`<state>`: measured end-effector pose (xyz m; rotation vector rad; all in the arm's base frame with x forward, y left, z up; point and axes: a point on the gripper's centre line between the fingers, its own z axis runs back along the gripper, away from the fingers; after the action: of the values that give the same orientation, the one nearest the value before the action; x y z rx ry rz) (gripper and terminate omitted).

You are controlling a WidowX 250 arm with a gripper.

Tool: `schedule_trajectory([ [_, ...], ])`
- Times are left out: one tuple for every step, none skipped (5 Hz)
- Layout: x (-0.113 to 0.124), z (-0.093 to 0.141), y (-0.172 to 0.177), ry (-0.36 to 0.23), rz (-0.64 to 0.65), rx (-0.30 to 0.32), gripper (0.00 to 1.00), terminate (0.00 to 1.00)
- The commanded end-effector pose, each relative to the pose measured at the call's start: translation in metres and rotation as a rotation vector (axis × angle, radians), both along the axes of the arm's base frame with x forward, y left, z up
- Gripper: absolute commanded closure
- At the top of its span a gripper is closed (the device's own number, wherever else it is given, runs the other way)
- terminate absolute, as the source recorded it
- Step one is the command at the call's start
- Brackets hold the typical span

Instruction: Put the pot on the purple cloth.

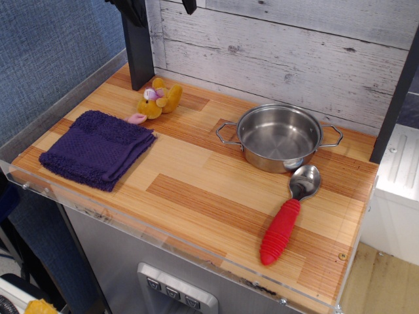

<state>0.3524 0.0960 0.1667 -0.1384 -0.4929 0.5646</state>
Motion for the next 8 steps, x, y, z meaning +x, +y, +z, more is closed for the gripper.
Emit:
schedule_trajectory([
  [0.0,0.0,0.0,0.0,0.0,0.0,0.0,0.0],
  [-0.007,-0.014,-0.023,0.034,0.127,-0.039,0.0,0.0],
  [-0.016,-0.026,-0.045,0.051,0.286,-0.094,0.0,0.0],
  [-0.018,-0.037,-0.074,0.05,0.381,-0.142,0.0,0.0],
  [-0.025,-0.055,-0.098,0.092,0.455,-0.218,0.0,0.0],
  [-0.029,-0.076,-0.113,0.124,0.51,-0.226,0.0,0.0],
  [-0.024,-0.095,-0.126,0.154,0.536,-0.225,0.0,0.0],
  [-0.015,-0.116,-0.136,0.181,0.562,-0.237,0.0,0.0],
])
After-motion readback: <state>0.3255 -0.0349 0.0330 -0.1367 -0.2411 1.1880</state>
